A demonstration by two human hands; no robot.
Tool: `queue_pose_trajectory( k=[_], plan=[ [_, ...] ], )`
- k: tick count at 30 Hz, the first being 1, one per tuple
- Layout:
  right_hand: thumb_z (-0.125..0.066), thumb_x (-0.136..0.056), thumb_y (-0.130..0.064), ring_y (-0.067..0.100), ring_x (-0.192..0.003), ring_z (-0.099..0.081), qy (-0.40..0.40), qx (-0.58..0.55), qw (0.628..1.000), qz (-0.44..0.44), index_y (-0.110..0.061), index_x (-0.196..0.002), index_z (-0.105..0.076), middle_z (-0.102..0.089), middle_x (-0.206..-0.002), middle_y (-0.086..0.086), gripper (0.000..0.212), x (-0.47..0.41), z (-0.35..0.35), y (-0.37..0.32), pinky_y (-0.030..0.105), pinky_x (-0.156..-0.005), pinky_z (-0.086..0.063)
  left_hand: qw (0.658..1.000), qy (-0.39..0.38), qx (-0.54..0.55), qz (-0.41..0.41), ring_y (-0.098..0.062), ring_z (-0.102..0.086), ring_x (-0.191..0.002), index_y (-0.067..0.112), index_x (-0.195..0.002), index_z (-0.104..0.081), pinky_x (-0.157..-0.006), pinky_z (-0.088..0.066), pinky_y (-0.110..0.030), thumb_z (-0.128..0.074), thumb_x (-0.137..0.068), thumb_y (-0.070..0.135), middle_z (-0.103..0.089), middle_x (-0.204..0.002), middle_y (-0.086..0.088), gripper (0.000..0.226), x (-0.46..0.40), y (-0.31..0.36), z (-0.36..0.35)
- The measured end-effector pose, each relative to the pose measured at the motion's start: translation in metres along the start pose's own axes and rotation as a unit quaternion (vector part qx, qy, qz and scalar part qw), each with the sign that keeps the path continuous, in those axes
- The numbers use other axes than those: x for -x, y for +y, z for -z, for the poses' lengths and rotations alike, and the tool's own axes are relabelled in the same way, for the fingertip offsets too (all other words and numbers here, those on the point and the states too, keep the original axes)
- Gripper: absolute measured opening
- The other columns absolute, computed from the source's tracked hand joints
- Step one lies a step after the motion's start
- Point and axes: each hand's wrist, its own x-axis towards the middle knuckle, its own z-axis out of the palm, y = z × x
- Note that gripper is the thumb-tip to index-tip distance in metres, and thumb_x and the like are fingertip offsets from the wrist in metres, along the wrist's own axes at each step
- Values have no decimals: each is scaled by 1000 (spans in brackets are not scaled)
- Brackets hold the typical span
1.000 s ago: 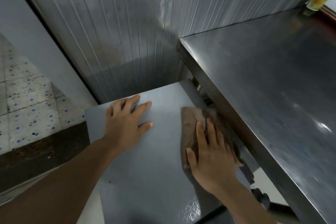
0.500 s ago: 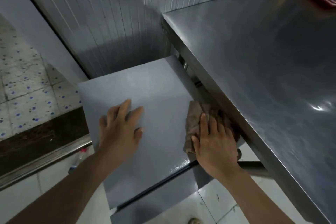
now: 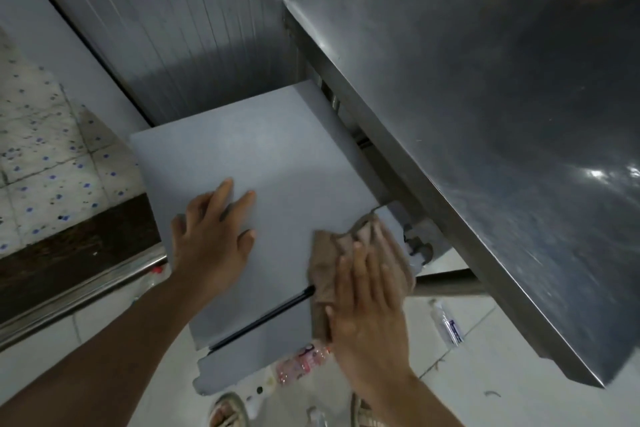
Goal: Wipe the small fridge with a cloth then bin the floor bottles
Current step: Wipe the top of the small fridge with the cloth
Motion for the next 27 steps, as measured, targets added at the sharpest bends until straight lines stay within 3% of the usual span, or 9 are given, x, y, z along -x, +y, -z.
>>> queue_pose_trajectory(
  k=[5,8,13,16,21,24,27],
  plan=[
    [-17,-93,-54,37,-144,-12,-45,11,998,-43,-3,-148,-21,-16,-156,20,75,-38,6,32,52,-117,-15,1000,13,-5,-13,-28,-19,-134,37,-143,-31,-103,-25,-53,-51,-89,39,-16,-157,3,58,4,1,1],
    [-12,-93,-57,36,-146,-5,-60,18,996,-61,-10,-152,-5,-3,-159,15,75,-68,7,35,51,-118,-12,999,18,-21,-17,-30,-25,-132,36,-142,-35,-102,-28,-54,-54,-87,39,-21,-156,1,58,3,1,2],
    [-26,-94,-37,35,-143,-22,16,-28,999,-43,-8,-146,-33,-26,-154,13,60,-10,0,48,54,-112,-30,999,23,-29,-18,-29,-24,-133,38,-141,-34,-103,-28,-54,-52,-87,40,-21,-156,1,58,3,1,2],
    [-31,-94,-28,31,-145,-14,34,-31,999,-18,-8,-147,-28,-22,-156,9,57,23,-11,61,52,-113,-27,999,25,-21,-13,-27,-21,-135,38,-142,-32,-105,-25,-55,-52,-88,39,-18,-157,3,57,3,0,1],
    [-25,-96,-37,32,-144,-17,37,-11,999,-4,-7,-147,-28,-21,-156,10,60,-11,-10,63,51,-115,-24,999,2,-33,-29,-32,-23,-132,37,-139,-36,-103,-26,-56,-56,-86,33,-19,-155,2,56,19,7,8],
    [-20,-94,-38,32,-145,-15,50,-33,996,-61,-7,-147,-28,-19,-157,9,62,-17,-13,36,49,-116,-19,998,21,-46,-47,-41,-34,-123,33,-133,-45,-95,-34,-57,-64,-82,30,-33,-148,-5,55,54,3,9],
    [-21,-92,-37,31,-145,-17,61,-108,992,-10,-7,-144,-35,-24,-155,10,61,14,-28,-19,50,-116,-19,999,1,-39,-29,-43,-35,-121,29,-133,-45,-91,-37,-61,-70,-77,34,-36,-144,-9,62,74,-7,11]
  ],
)
